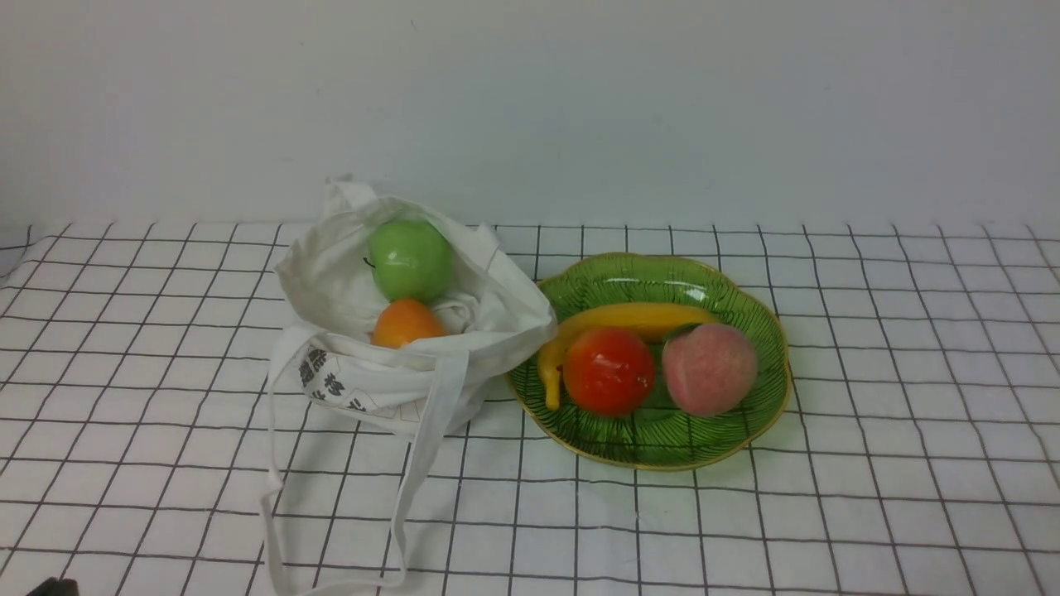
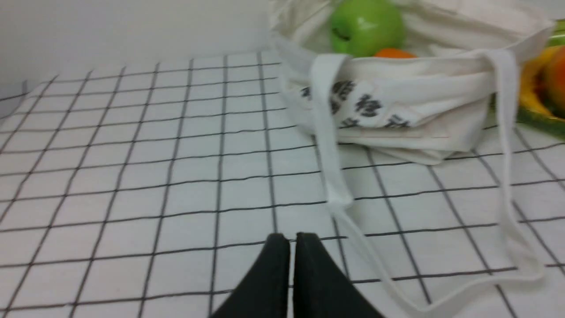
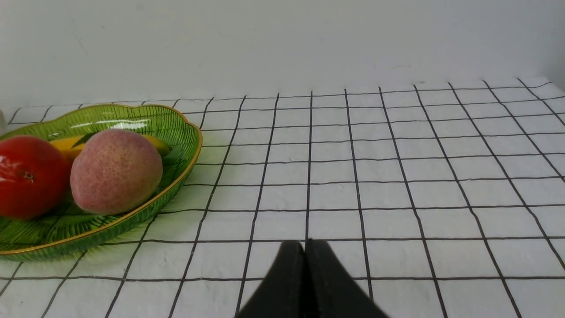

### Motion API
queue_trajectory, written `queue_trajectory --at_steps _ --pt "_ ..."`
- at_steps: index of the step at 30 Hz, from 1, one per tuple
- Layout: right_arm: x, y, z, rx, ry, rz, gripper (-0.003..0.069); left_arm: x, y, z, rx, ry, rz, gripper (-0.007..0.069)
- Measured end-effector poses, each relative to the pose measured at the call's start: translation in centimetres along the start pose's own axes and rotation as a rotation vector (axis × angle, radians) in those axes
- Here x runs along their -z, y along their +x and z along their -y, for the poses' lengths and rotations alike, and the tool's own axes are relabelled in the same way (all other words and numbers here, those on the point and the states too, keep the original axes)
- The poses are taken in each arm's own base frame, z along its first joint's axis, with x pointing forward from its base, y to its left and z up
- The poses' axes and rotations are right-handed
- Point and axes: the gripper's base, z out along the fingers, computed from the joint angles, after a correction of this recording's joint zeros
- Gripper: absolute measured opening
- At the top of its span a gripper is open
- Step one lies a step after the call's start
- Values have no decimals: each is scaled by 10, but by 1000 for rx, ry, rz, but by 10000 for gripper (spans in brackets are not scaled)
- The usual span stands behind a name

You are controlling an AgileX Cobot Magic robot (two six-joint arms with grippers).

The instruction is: Take the fruit out of the bag on the white checkered tablecloth and place them on the plate.

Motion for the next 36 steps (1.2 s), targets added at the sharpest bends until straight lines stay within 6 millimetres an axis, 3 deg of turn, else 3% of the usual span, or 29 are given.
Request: queue_trajectory --at_steps 36 --pt "0 0 0 -2 0 0 -14 0 4 -1 19 -15 -41 -4"
